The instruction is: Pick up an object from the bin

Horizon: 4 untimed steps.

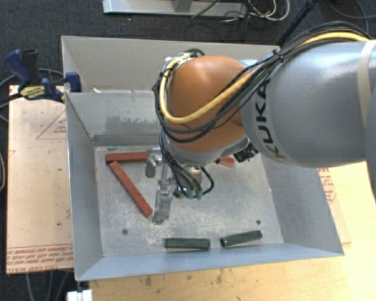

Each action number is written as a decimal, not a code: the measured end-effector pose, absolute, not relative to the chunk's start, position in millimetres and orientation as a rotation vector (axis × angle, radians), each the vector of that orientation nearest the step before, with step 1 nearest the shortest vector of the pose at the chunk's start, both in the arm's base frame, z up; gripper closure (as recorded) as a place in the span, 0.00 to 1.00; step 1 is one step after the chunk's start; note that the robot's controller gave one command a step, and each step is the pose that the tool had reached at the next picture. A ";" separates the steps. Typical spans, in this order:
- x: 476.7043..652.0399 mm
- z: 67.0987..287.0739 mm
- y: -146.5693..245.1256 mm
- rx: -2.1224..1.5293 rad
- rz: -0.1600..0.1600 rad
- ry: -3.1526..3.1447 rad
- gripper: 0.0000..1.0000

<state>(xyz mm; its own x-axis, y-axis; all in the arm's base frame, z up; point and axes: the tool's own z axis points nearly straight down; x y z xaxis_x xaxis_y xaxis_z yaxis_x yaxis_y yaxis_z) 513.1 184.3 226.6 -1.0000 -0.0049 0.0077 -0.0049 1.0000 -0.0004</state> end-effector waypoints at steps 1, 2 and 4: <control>483.4 107.7 164.1 0.288 0.002 -3.120 0.00; 497.1 69.3 103.3 0.317 0.001 -3.132 0.00; 549.7 201.5 125.0 0.293 -0.004 -3.140 1.00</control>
Offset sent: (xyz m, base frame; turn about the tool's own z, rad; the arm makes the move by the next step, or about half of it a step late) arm -0.0276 -0.0198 -0.1147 -0.1796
